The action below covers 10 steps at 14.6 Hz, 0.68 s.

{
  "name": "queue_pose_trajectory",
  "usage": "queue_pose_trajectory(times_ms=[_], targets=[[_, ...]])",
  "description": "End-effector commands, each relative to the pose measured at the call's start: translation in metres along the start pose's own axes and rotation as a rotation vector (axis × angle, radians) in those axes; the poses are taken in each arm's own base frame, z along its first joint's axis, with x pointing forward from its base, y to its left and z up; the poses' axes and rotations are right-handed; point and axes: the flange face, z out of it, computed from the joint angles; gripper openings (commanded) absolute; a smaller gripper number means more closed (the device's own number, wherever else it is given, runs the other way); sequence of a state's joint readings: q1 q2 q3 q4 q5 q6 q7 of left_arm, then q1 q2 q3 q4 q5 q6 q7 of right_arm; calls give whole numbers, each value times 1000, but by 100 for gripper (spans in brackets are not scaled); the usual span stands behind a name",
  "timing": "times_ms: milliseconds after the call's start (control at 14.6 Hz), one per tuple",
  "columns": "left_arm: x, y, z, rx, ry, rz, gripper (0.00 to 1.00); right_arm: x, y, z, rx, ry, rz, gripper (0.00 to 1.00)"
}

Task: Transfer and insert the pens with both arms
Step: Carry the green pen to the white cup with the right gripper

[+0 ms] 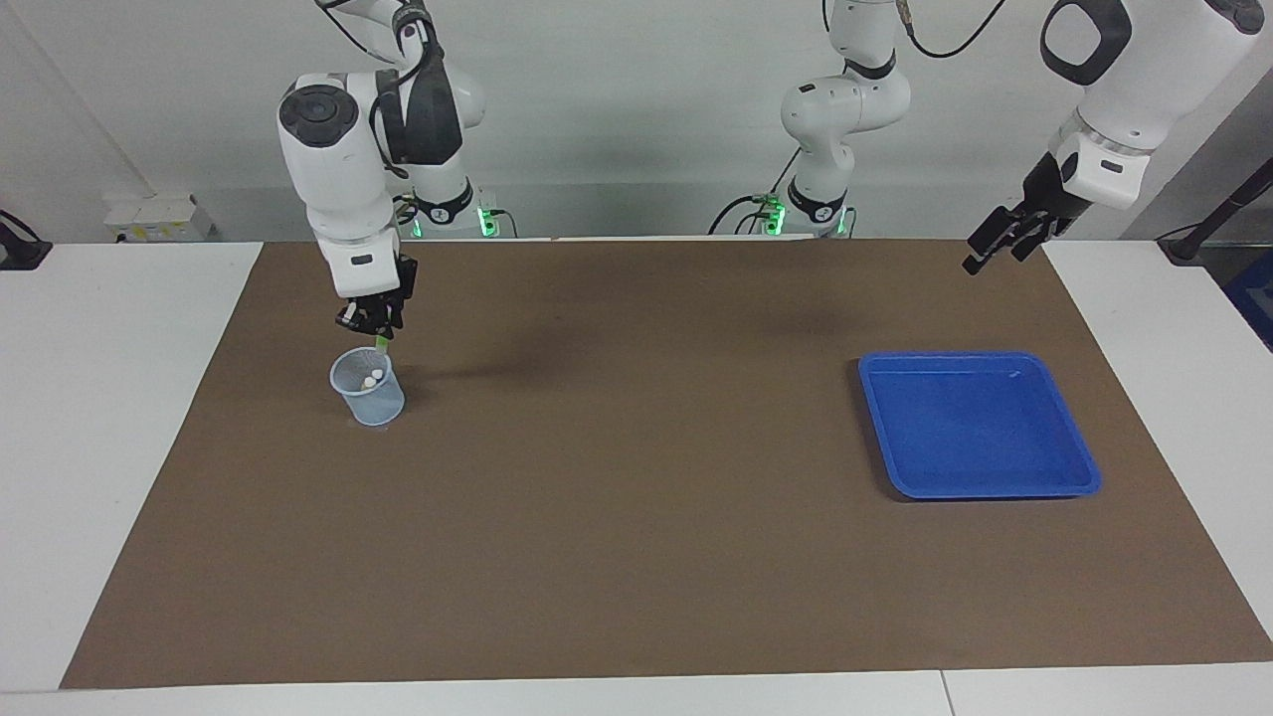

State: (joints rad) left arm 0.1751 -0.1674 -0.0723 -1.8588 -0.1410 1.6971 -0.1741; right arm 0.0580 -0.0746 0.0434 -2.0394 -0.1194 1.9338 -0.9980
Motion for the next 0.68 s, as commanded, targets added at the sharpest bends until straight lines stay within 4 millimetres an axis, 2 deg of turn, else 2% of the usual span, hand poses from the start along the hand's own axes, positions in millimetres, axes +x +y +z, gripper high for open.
queue_pose_trajectory(times_ms=[0,205,274,411,479,616], targets=[[5,7,-5,16,31,28,100,-19,-1,15,-32,-4,-53,0],[12,19,-21,36,26,59,100,-18,-5,30,-42,8,-52,0],[16,26,-36,50,26,76,100,-18,-6,34,-44,10,-54,0],[23,40,-52,90,6,106,100,-18,-8,41,-44,13,-55,0],[26,44,-57,105,-5,112,100,-21,-7,45,-42,14,-53,0],[29,49,-55,117,-24,120,100,-39,-5,63,-25,12,-18,0]])
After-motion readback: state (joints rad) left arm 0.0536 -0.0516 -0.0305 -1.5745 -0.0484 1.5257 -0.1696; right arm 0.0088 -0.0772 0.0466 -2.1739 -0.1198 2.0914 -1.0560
